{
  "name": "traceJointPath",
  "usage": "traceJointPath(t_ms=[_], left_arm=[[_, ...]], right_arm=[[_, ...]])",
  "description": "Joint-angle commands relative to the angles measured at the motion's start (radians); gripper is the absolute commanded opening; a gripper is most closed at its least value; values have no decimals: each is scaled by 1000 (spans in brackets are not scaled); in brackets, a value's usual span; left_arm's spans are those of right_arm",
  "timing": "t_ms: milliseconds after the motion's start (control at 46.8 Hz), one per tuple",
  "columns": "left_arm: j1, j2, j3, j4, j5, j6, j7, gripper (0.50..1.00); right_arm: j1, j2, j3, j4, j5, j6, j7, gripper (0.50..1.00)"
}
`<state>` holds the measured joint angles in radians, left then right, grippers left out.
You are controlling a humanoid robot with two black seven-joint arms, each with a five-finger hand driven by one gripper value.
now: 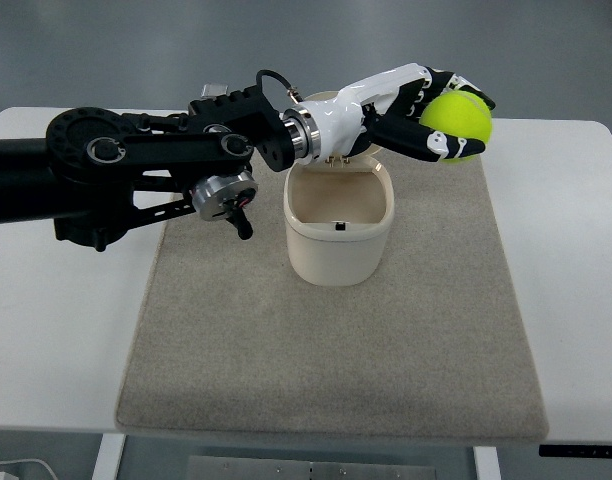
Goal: Put tennis ball into box with left hand
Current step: 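Carry the ball with the left hand over the open bin, then lower the ball into the bin and open the left hand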
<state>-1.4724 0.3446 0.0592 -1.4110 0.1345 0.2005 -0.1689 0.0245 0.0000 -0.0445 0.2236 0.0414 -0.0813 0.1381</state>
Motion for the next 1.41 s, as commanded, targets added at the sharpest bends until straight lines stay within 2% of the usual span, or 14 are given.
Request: traceJointPath(t_ms=[0, 214, 449, 854, 1389], left_arm=[[-42, 46, 54, -34, 1, -3, 0, 500], [-123, 146, 110, -103, 4, -46, 2, 500], [-174, 186, 168, -174, 7, -59, 8, 500], [-213, 215, 289, -203, 13, -93, 8, 500], [-227, 267, 360, -220, 17, -98, 8, 500]], right_arm=[[0, 0, 0, 0, 0, 0, 0, 938], [0, 0, 0, 0, 0, 0, 0, 938], [0, 0, 0, 0, 0, 0, 0, 938], [0, 0, 0, 0, 0, 0, 0, 938], [0, 0, 0, 0, 0, 0, 0, 938]])
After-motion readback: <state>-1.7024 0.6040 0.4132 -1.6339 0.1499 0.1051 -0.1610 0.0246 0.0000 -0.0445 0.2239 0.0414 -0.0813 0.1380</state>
